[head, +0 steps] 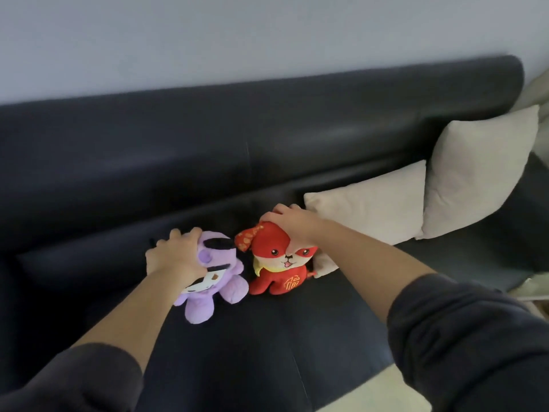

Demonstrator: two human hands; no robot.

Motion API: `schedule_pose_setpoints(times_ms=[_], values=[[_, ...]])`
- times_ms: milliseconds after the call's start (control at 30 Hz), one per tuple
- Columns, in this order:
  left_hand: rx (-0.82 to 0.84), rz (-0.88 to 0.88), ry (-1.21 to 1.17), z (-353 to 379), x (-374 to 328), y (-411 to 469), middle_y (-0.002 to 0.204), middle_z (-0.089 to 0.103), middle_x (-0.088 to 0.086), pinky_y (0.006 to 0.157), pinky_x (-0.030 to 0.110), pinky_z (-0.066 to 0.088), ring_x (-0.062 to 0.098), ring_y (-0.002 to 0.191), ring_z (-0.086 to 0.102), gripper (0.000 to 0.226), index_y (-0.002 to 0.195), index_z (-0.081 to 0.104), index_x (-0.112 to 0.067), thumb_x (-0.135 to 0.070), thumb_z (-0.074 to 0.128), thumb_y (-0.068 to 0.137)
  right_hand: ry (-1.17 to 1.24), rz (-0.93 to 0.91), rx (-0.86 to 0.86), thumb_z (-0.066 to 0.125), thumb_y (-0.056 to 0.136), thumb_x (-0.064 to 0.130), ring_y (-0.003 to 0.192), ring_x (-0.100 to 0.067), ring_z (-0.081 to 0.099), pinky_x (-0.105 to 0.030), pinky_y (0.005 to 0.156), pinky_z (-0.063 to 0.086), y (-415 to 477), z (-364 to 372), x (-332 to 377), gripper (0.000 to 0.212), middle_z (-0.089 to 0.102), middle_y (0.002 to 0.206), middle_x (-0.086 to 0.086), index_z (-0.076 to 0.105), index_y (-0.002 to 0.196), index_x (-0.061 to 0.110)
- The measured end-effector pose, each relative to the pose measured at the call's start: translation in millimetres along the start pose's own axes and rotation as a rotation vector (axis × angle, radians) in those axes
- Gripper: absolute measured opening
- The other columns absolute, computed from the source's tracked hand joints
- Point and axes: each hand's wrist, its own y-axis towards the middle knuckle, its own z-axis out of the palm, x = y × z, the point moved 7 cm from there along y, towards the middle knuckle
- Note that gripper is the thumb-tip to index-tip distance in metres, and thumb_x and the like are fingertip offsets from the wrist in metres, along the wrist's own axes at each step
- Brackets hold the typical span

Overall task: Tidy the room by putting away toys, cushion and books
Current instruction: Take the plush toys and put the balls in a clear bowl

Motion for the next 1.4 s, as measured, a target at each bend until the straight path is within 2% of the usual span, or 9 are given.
schedule_pose_setpoints(times_ms=[167,300,433,567,700,933,1133,1233,1400], values=[[0.089,0.003,-0.063,38.8,10.2,39.0,0.114,0.047,0.004,0.071,0.036,0.050,0.026,0.098,0.056,0.082,0.133,0.030,-0.032,-0.054,0.072,0.066,0.069,-0.025,0.060,0.085,0.066,0.026,0.125,-0.031,0.038,-0.045,0.090,0.050,45.7,12.7,-5.5,0.098,0.034,0.141,-0.001,0.027,0.143,0.038],[0.144,-0.004,-0.034,63.8,13.8,49.6,0.118,0.045,0.005,0.079,0.041,0.050,0.030,0.104,0.054,0.084,0.136,0.027,-0.034,-0.052,0.072,0.067,0.002,-0.029,0.078,0.088,0.061,0.031,0.126,-0.030,0.037,-0.048,0.091,0.048,65.3,6.6,-11.1,0.105,0.032,0.145,0.002,0.024,0.144,0.041],[0.115,0.048,0.079,60.3,5.9,54.2,0.121,0.046,0.005,0.091,0.046,0.044,0.029,0.111,0.051,0.084,0.135,0.029,-0.032,-0.055,0.072,0.066,-0.025,0.080,0.030,0.087,0.061,0.036,0.129,-0.035,0.036,-0.051,0.094,0.048,61.6,13.2,-19.0,0.110,0.027,0.149,-0.003,0.019,0.146,0.041],[0.155,0.068,0.047,53.2,8.8,52.6,0.116,0.049,0.005,0.083,0.037,0.052,0.026,0.104,0.055,0.075,0.135,0.033,-0.030,-0.047,0.071,0.073,0.055,0.055,0.035,0.085,0.065,0.026,0.114,-0.031,0.050,-0.045,0.086,0.052,51.8,7.4,-20.2,0.090,0.042,0.132,-0.002,0.032,0.137,0.038],[0.229,0.044,-0.012,54.1,17.5,58.2,0.120,0.051,0.005,0.076,0.034,0.054,0.026,0.103,0.059,0.082,0.143,0.028,-0.031,-0.045,0.073,0.074,0.053,0.027,0.106,0.085,0.066,0.022,0.110,-0.026,0.052,-0.037,0.080,0.052,57.7,-3.3,-22.6,0.086,0.045,0.126,-0.002,0.037,0.135,0.035],[0.153,0.029,-0.009,71.7,15.3,61.5,0.124,0.045,0.008,0.088,0.041,0.048,0.029,0.114,0.050,0.086,0.142,0.027,-0.029,-0.047,0.074,0.073,0.056,0.077,0.106,0.084,0.067,0.016,0.126,-0.032,0.039,-0.051,0.094,0.047,70.9,22.4,-15.6,0.095,0.035,0.143,0.000,0.031,0.142,0.041],[0.042,0.046,0.087,58.4,5.4,43.9,0.132,0.042,0.008,0.097,0.048,0.044,0.028,0.120,0.046,0.090,0.143,0.022,-0.023,-0.051,0.072,0.074,-0.066,0.186,-0.049,0.078,0.079,0.022,0.138,-0.038,0.027,-0.052,0.102,0.041,43.8,13.5,-5.3,0.095,0.020,0.155,-0.007,0.017,0.150,0.037],[0.017,0.030,0.103,46.9,-0.2,31.5,0.139,0.037,0.008,0.104,0.055,0.037,0.030,0.128,0.040,0.100,0.147,0.012,-0.024,-0.051,0.073,0.072,-0.029,0.218,-0.114,0.079,0.078,0.017,0.143,-0.038,0.021,-0.052,0.106,0.038,21.0,10.5,2.6,0.099,0.017,0.157,-0.006,0.014,0.151,0.035],[-0.094,0.074,-0.002,3.7,-24.4,-11.3,0.144,0.036,0.005,0.105,0.049,0.038,0.027,0.130,0.041,0.093,0.148,0.015,-0.022,-0.051,0.067,0.077,0.146,0.286,-0.197,0.068,0.084,0.011,0.145,-0.034,0.016,-0.052,0.107,0.036,-49.4,-2.3,15.8,0.088,0.015,0.158,-0.004,0.016,0.151,0.036]])
